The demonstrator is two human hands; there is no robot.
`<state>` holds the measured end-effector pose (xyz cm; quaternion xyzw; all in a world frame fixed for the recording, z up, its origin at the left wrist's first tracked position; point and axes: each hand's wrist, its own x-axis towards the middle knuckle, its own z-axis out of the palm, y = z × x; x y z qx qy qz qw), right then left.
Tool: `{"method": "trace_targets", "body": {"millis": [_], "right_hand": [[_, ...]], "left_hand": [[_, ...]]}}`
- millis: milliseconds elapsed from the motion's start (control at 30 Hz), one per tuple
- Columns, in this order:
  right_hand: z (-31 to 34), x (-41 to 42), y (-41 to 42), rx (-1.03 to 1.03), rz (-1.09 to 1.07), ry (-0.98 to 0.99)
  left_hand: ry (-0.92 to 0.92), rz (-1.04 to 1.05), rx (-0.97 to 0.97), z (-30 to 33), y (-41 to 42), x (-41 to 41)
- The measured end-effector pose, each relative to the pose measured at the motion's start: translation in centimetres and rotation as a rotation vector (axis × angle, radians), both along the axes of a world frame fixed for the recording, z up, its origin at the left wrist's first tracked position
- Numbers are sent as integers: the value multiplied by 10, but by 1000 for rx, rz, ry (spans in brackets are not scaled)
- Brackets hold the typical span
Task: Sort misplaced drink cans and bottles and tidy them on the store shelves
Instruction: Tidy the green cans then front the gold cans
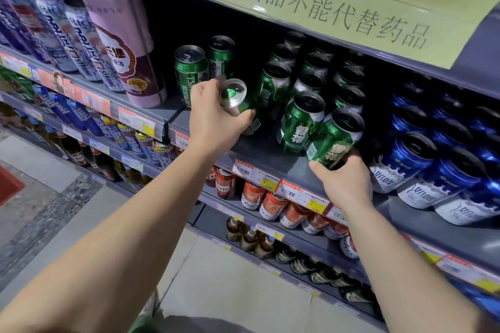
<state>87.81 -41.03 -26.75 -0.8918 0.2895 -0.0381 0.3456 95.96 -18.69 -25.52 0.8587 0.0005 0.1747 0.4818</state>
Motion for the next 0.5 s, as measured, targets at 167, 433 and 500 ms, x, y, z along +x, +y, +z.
{"method": "trace_targets", "body": {"millis": [167, 433, 500], "right_hand": [[-1, 0, 0, 4, 3, -4], [-2, -1, -1, 3, 14, -13], [-2, -1, -1, 8, 18, -26]], "left_hand": [[184, -193, -23, -3, -11, 14], [351, -291, -5, -21, -8, 14], [365, -312, 35, -20, -8, 12]]}}
